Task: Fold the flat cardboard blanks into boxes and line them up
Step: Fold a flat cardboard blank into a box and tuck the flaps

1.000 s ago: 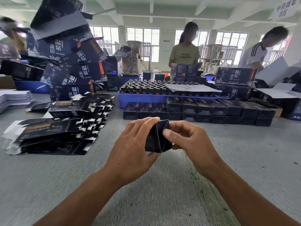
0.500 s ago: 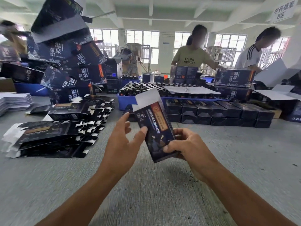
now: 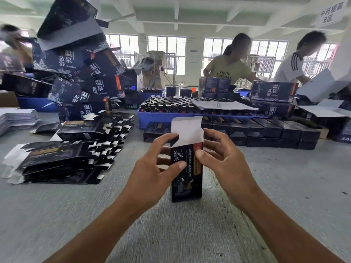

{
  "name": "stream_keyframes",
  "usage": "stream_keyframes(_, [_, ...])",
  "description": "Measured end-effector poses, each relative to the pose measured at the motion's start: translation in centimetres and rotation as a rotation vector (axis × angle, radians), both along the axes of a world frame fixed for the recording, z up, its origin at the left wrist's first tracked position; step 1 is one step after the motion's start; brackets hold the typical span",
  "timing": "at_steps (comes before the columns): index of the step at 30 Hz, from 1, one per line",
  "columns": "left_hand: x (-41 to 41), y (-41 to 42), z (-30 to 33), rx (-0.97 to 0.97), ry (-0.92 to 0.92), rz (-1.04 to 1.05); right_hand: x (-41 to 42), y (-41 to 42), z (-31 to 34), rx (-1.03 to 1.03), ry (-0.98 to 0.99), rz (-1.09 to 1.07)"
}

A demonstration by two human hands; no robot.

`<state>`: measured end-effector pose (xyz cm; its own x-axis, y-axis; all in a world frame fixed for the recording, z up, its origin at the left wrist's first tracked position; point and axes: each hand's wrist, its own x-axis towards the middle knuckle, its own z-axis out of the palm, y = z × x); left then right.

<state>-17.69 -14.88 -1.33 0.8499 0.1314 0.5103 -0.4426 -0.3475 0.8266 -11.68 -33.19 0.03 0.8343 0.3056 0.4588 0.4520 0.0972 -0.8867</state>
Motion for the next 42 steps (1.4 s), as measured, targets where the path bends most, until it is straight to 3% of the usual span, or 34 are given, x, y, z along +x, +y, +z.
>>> stream_keyframes(10, [0.4, 0.3, -0.2, -0.021, -0.021, -0.060, -0.4, 0.1, 0.2, -0.066, -0.071, 0.027])
stream_keyframes(22, [-0.3, -0.2, 0.8, -0.084, -0.095, -0.014, -0.5, 0.3, 0.7, 0.085, -0.040, 0.043])
stream_keyframes(42, [-0.9, -0.6, 1.1, -0.149, -0.134, -0.020, -0.7, 0.5, 0.6, 0.101, -0.086, -0.044])
